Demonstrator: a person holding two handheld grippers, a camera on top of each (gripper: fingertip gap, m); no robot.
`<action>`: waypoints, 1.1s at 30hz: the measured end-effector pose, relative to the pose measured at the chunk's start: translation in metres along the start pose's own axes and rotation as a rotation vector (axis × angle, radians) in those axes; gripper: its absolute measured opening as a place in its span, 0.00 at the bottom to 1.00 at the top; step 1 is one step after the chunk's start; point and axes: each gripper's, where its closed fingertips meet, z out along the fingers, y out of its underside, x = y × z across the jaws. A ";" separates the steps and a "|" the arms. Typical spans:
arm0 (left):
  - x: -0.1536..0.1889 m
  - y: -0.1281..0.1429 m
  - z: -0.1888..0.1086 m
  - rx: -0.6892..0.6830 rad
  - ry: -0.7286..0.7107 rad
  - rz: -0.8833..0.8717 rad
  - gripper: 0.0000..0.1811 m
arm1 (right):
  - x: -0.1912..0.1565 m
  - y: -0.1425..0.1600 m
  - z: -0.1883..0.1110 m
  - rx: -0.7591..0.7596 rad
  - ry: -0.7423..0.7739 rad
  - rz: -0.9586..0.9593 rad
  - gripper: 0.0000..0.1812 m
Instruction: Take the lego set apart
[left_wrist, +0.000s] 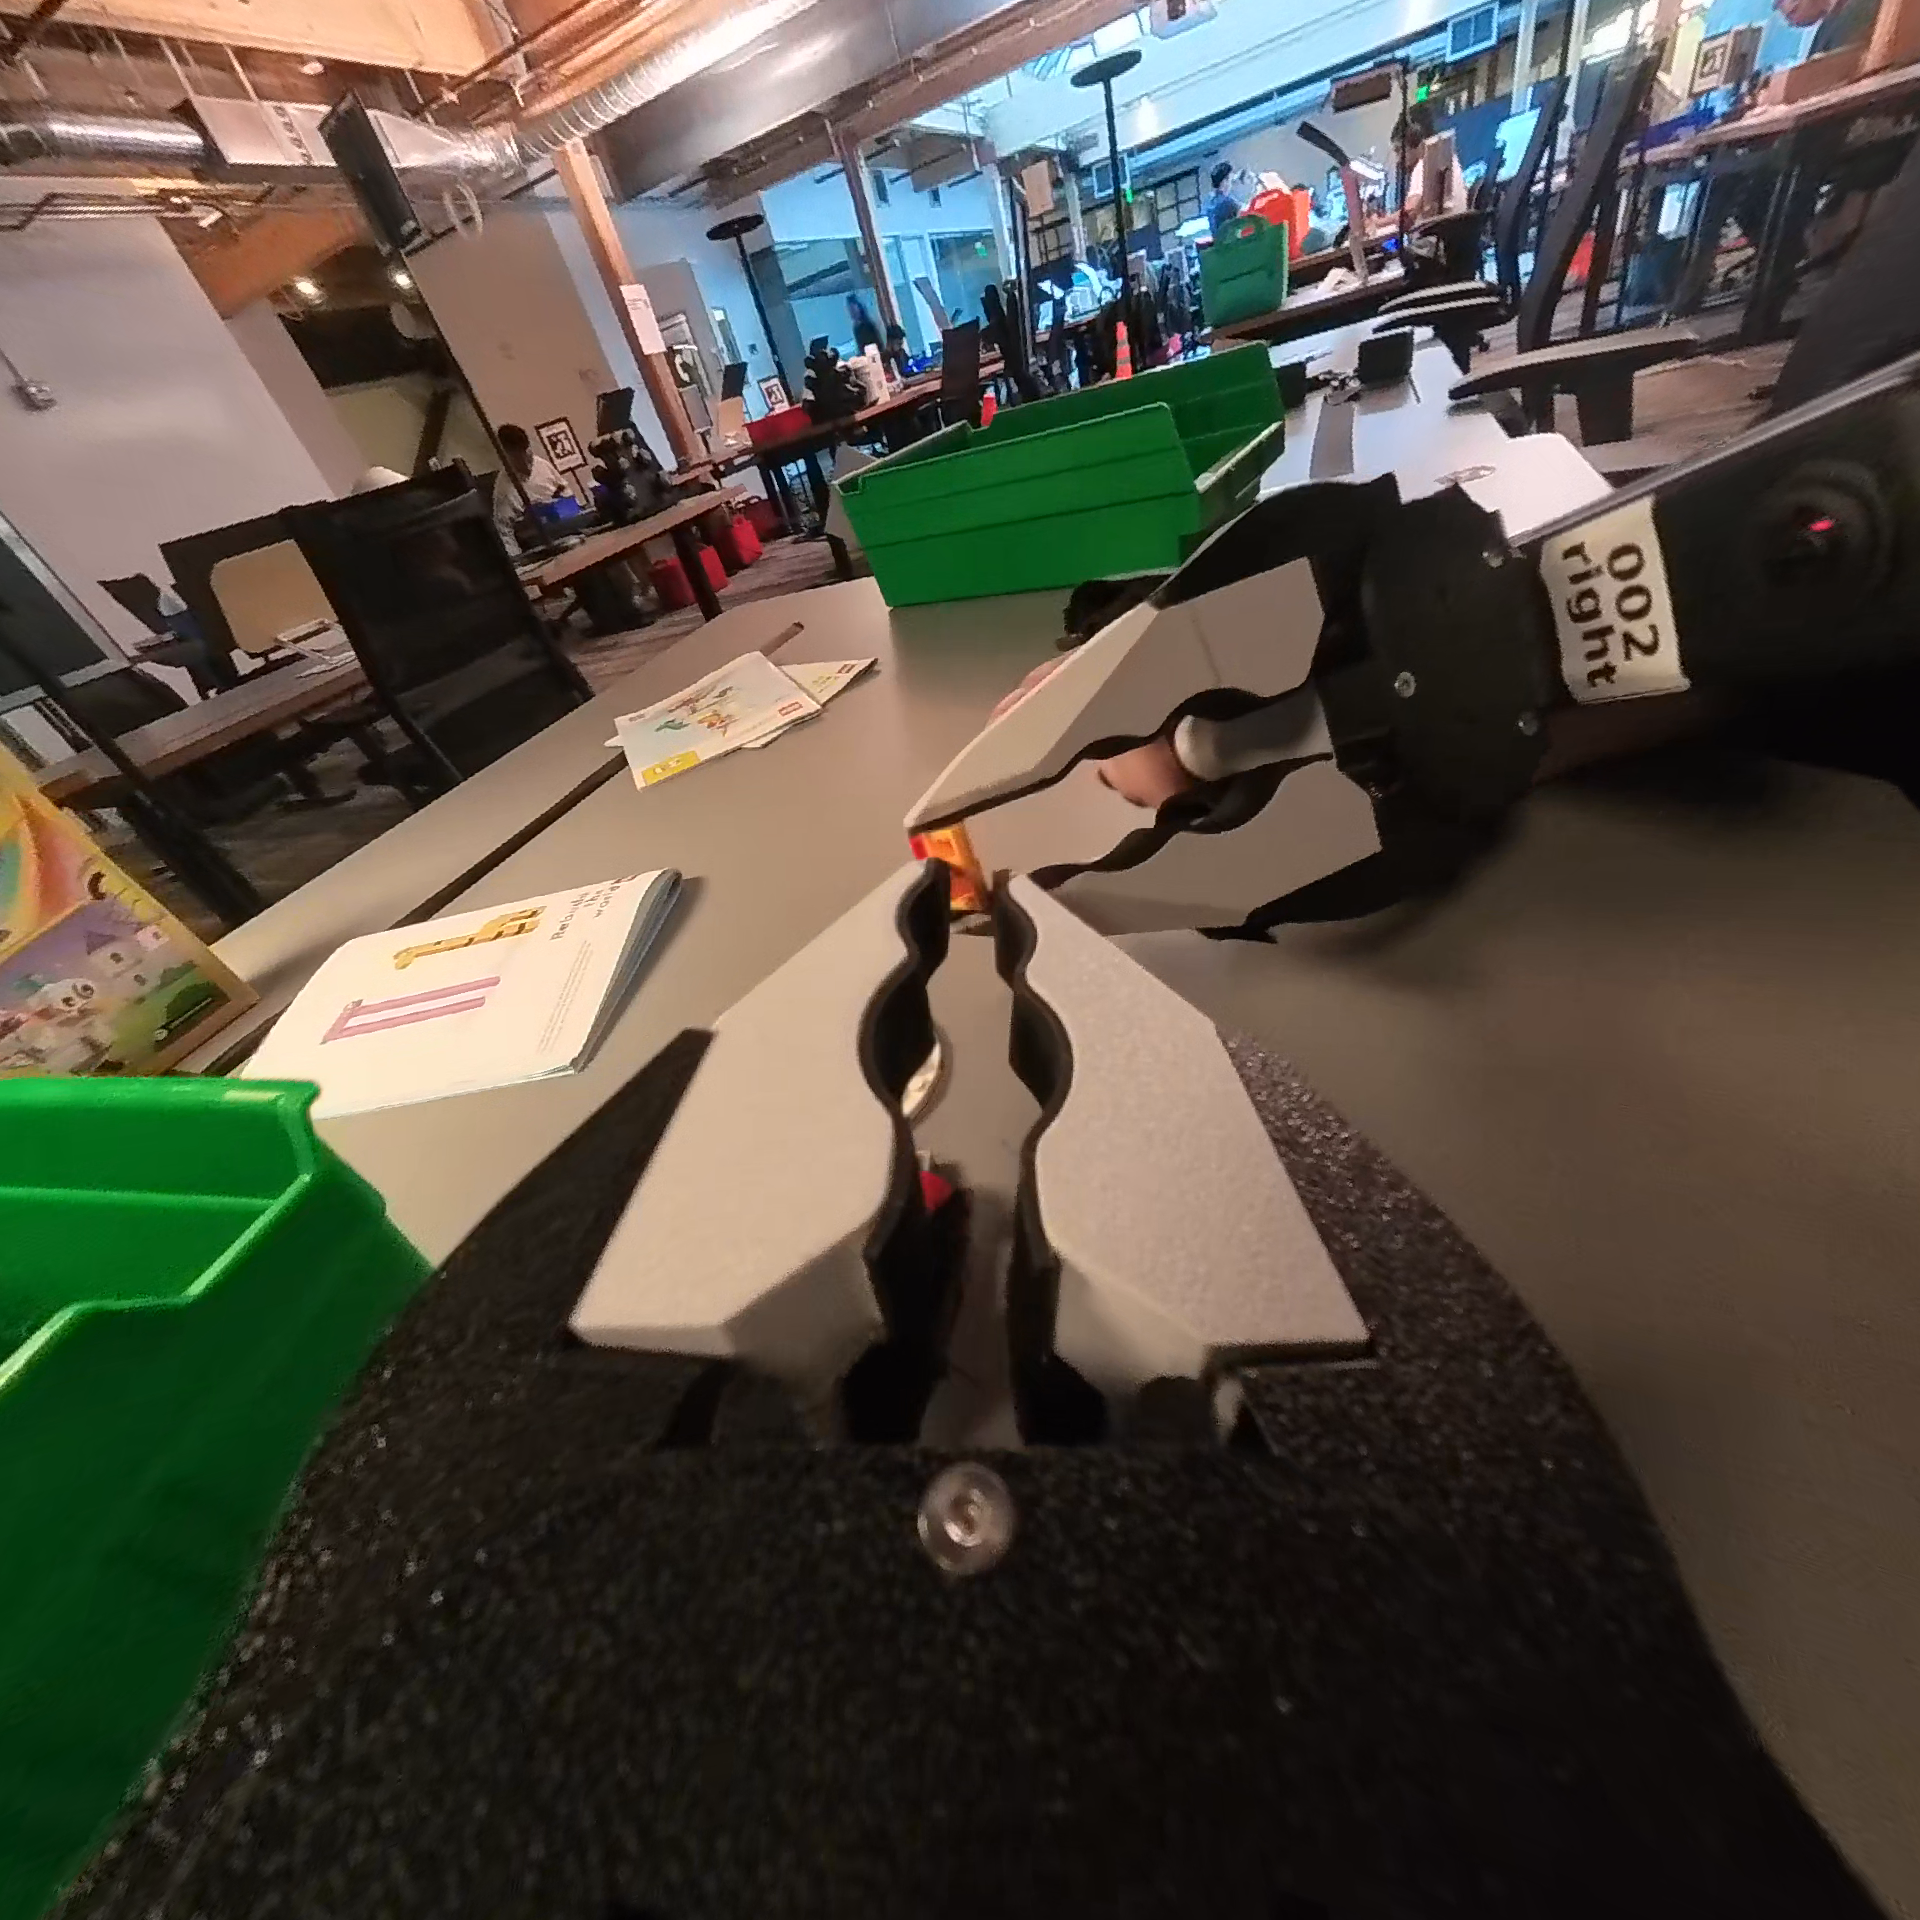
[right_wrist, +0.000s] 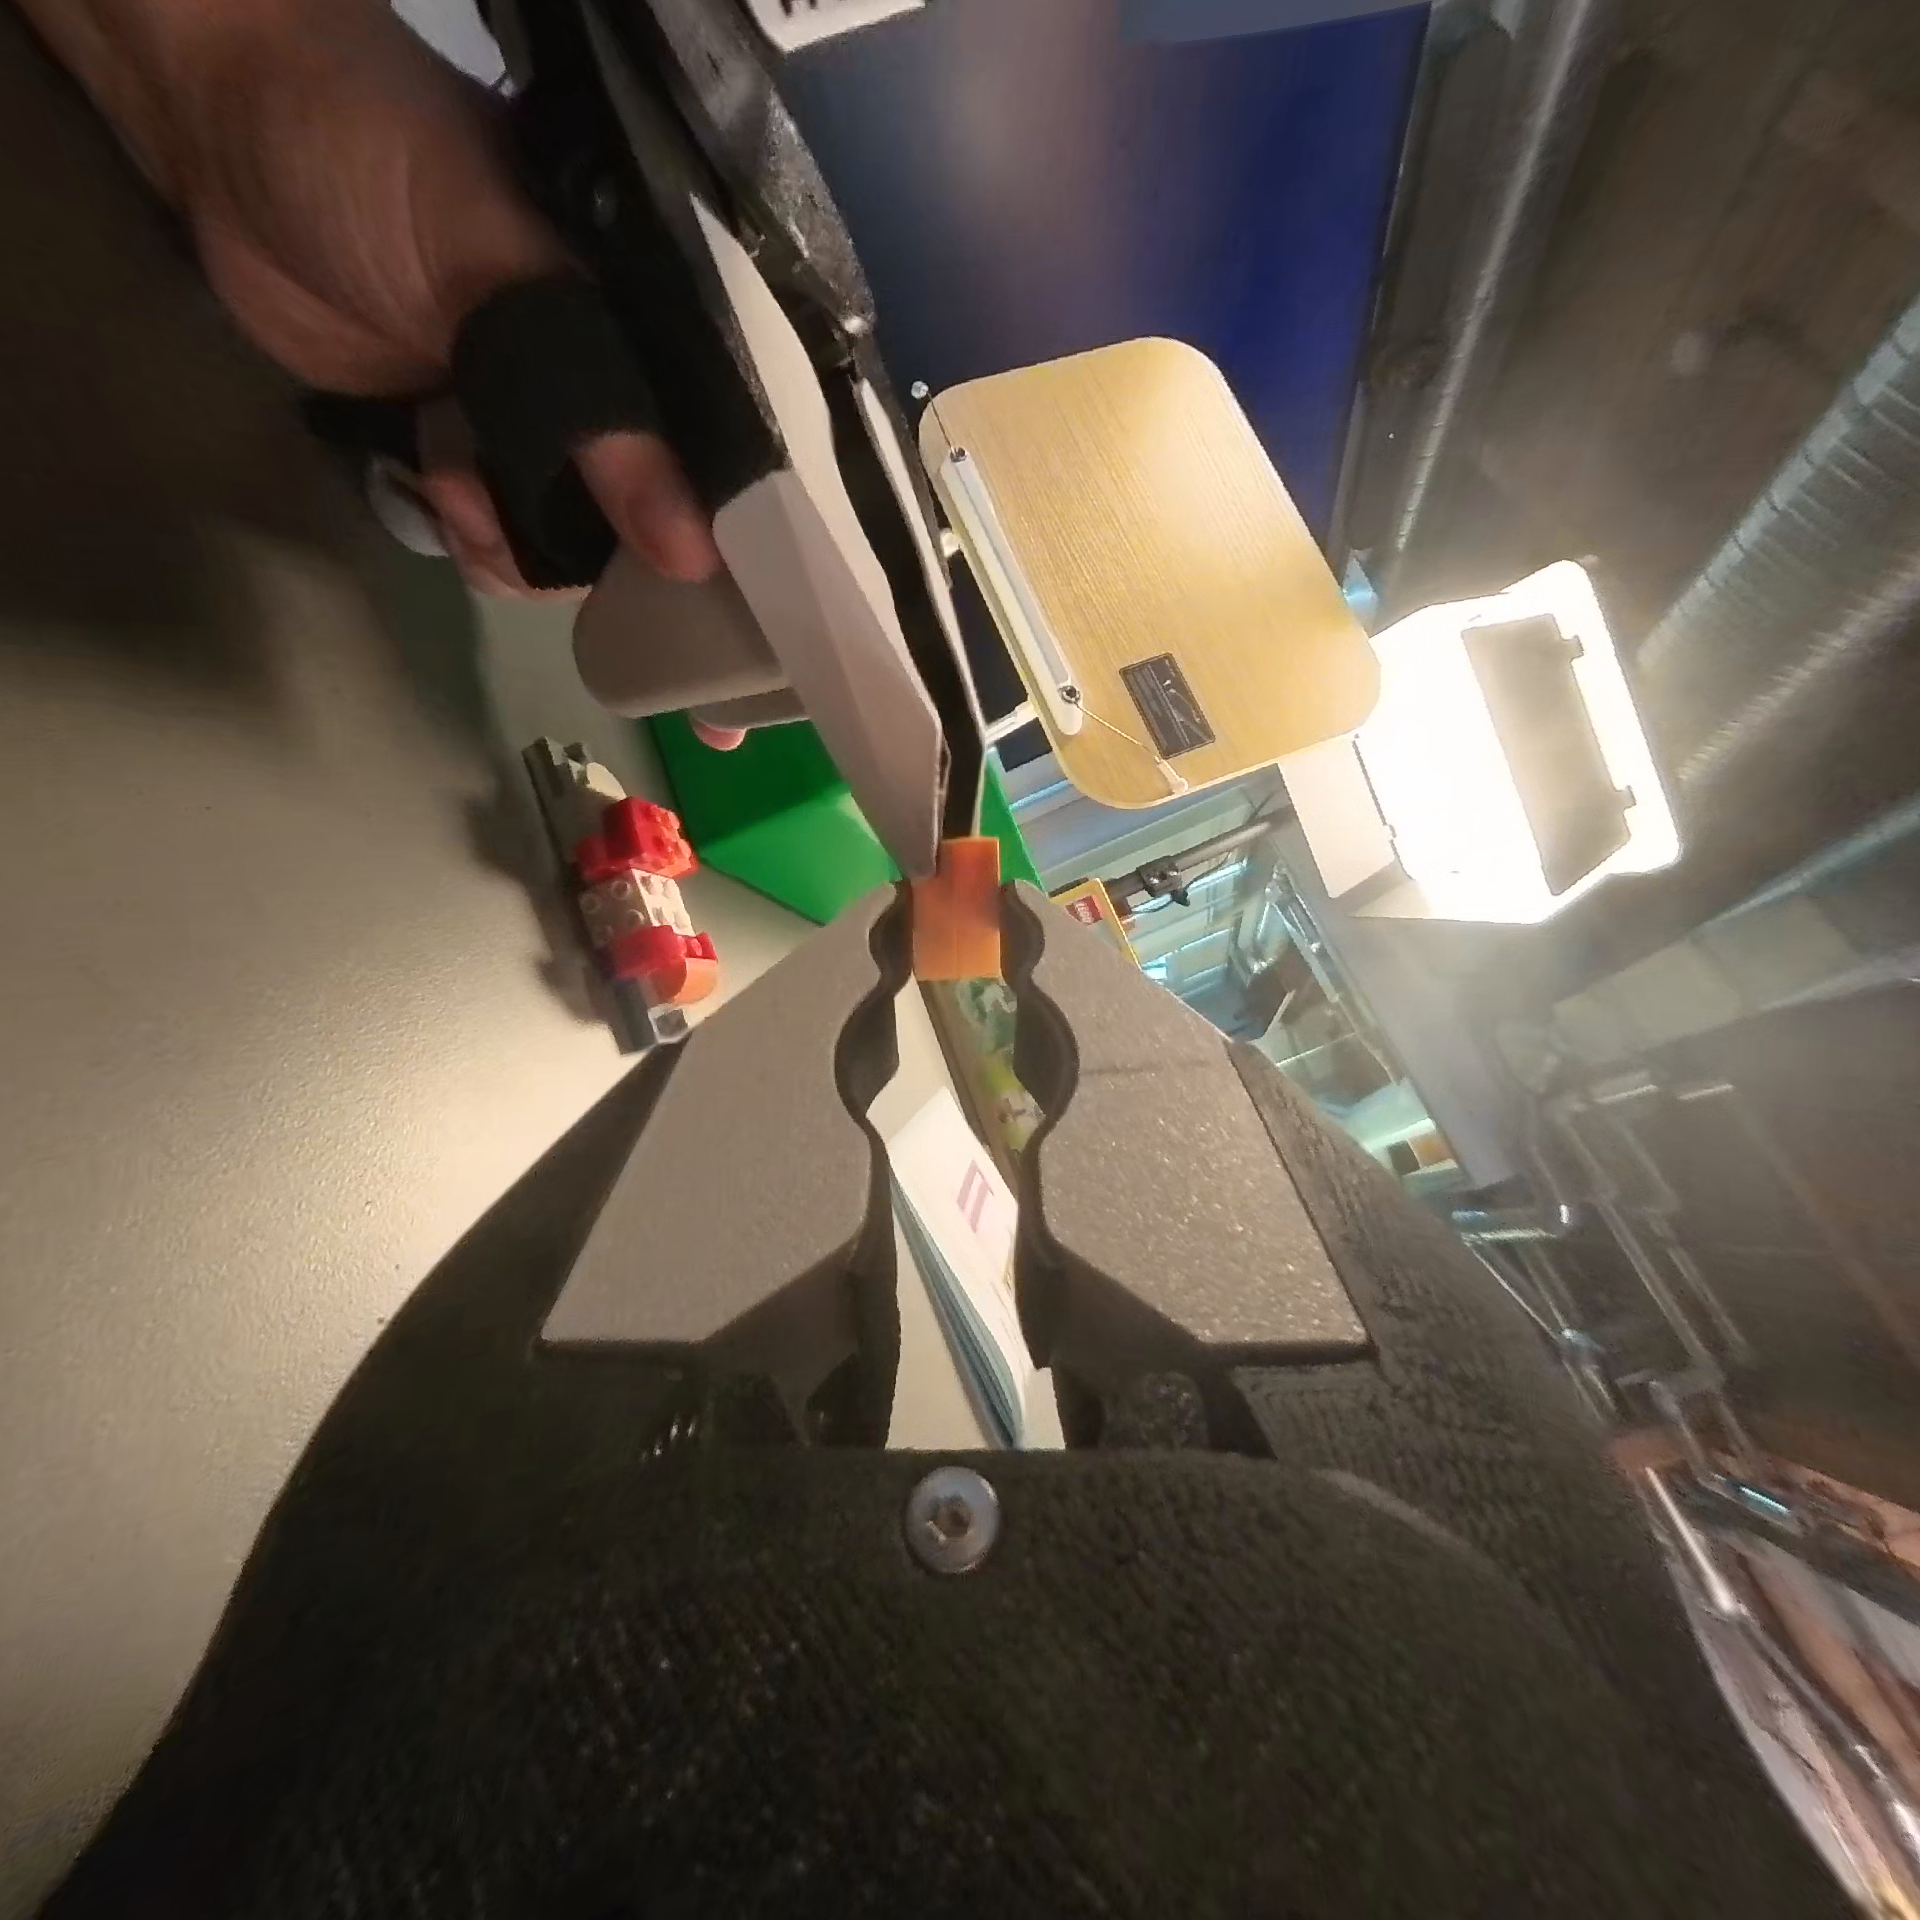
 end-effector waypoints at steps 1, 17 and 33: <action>0.000 0.001 0.000 -0.007 -0.001 0.004 0.03 | -0.001 0.001 0.000 -0.006 -0.002 -0.011 0.08; -0.002 0.034 0.002 -0.277 -0.108 0.607 0.01 | -0.030 0.016 -0.003 -0.077 -0.177 -0.142 0.05; -0.027 0.035 -0.008 -0.298 -0.169 0.700 0.01 | 0.035 0.032 -0.022 0.008 -0.194 0.800 0.02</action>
